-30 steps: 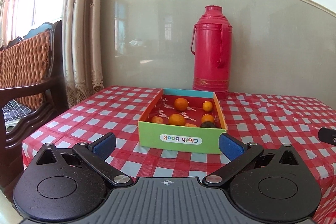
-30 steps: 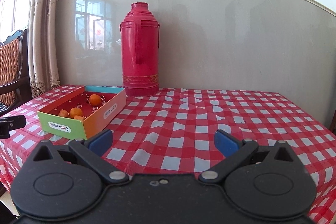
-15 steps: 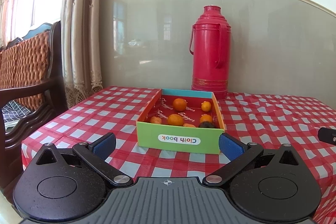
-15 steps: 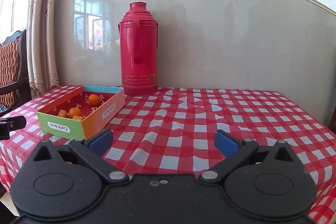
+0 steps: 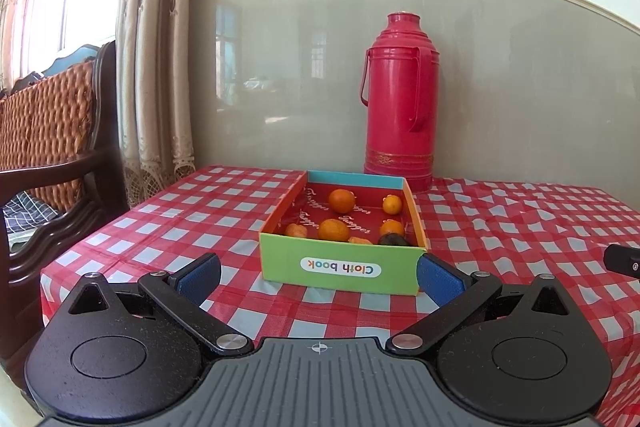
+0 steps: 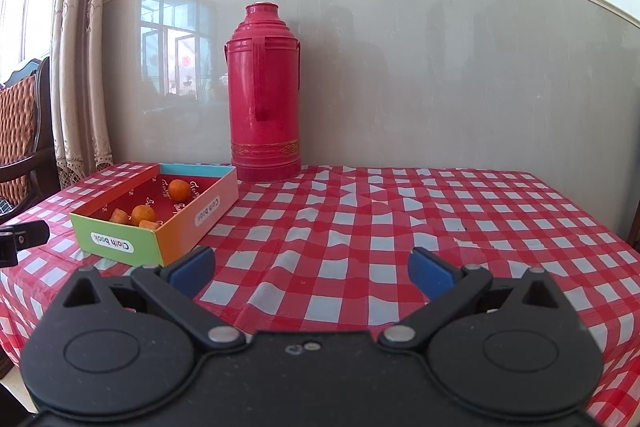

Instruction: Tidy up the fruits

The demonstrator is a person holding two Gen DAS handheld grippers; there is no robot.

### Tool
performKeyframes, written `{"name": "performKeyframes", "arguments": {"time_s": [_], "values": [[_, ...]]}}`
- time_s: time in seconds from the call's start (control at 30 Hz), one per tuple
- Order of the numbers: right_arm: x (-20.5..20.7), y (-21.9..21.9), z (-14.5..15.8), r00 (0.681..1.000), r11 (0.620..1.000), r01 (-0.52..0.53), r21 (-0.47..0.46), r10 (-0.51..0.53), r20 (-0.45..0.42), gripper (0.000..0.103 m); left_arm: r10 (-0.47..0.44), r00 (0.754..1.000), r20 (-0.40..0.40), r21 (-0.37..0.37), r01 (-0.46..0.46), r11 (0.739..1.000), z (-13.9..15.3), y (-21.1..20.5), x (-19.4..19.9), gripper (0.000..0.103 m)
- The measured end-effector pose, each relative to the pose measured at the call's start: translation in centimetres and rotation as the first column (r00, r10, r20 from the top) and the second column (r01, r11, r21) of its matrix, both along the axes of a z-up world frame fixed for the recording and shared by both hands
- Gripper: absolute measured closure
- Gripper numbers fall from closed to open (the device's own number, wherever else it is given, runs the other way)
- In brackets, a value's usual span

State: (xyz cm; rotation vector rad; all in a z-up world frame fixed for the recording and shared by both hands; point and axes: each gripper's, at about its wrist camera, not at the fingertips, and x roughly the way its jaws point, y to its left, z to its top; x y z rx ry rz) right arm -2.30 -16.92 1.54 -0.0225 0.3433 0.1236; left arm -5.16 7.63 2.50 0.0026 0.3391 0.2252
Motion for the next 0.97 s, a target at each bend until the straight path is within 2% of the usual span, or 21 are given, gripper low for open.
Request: {"name": "performKeyframes", "arguments": {"time_s": [0.7,0.97], "values": [[-0.01,0.13,-0.07,1.0,1.0,0.003,-0.001,-0.003,-0.005,0.006,-0.013,0.999,0.039,-0.002,0.013,1.0,0.21,-0.11,-0.55,0.0],[-0.02,0.22,-0.16,1.0,1.0,0.005,0.001,-0.005,-0.009,0.006,0.008,0.999,0.043,-0.003,-0.008,1.0,0.16,-0.06,-0.73,0.0]]}}
